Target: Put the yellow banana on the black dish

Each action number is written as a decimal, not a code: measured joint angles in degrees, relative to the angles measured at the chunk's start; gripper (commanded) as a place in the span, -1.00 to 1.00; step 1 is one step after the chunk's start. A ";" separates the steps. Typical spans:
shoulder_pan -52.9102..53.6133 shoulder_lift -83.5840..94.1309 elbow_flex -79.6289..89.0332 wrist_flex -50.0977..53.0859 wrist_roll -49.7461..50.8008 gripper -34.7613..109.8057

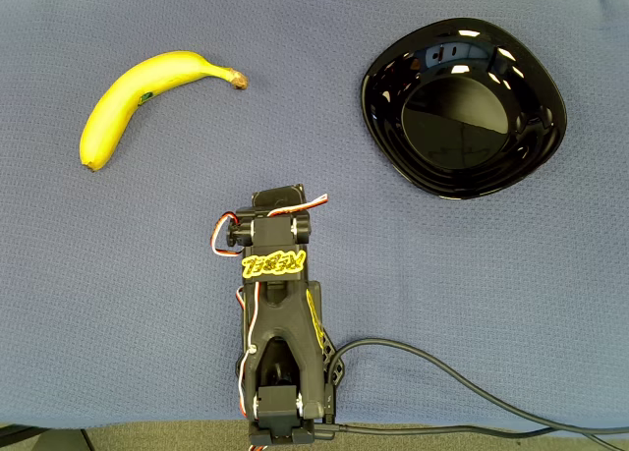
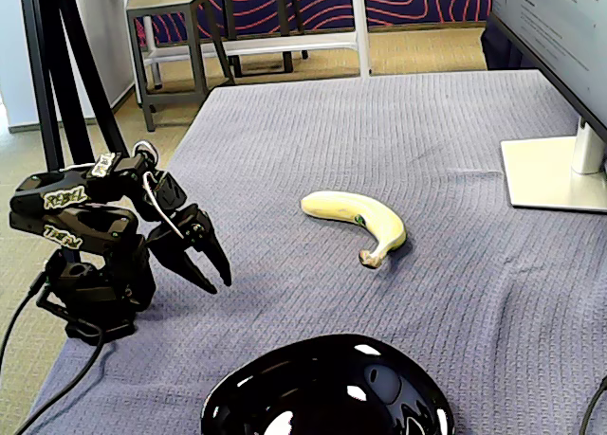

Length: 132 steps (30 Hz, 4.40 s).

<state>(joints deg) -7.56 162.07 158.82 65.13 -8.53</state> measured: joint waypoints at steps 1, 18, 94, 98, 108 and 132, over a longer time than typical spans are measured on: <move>0.00 0.00 0.00 0.00 0.00 -0.52; 0.09 -6.94 -3.08 -2.46 2.46 -0.43; -25.93 -113.82 -118.56 6.77 -1.41 -0.01; -28.04 -115.31 -119.79 8.61 -1.23 -0.01; -30.23 -120.76 -124.28 9.05 -0.09 -0.01; -29.44 -125.42 -127.44 4.66 -1.41 -0.12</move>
<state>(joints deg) -37.00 36.65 31.38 69.79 -9.93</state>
